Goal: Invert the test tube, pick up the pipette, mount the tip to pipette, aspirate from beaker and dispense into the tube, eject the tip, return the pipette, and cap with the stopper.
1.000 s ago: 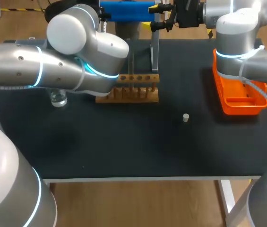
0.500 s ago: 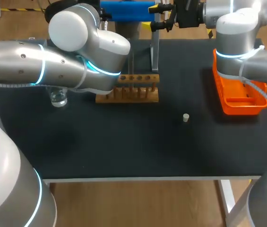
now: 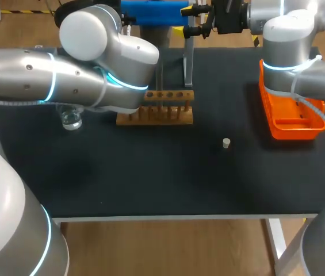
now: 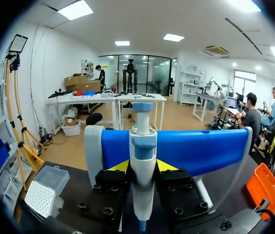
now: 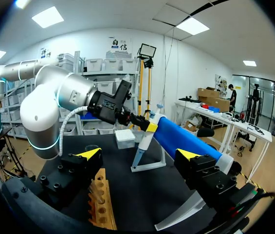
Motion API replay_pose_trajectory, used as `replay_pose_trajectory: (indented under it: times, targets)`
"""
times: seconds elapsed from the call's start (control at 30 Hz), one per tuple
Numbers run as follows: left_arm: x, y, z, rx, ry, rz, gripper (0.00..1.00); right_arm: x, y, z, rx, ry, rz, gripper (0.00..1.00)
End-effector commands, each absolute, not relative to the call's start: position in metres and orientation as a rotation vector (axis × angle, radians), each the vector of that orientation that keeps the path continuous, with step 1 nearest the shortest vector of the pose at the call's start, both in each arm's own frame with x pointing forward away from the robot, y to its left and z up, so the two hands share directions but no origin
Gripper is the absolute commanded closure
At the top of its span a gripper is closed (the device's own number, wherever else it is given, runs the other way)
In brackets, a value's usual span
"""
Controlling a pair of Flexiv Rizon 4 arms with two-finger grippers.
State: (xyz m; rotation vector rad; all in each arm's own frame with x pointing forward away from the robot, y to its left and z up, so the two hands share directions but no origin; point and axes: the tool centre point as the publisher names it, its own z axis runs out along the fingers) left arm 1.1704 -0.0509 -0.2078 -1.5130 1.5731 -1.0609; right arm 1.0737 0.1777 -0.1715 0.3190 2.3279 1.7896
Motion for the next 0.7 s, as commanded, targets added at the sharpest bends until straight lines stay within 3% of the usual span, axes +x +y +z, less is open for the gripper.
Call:
replay_pose_trajectory:
  times: [0.03,0.7]
  targets:
    - [1.169,-0.053,-0.208,-1.527,1.561,-1.057,0.0,1.074,0.177,-0.172,0.319,2.329,1.789,0.0]
    - [1.151,-0.057,-0.179,-1.493,1.527,-1.091,0.0,1.074,0.177,-0.172,0.319,2.329,1.789,0.0]
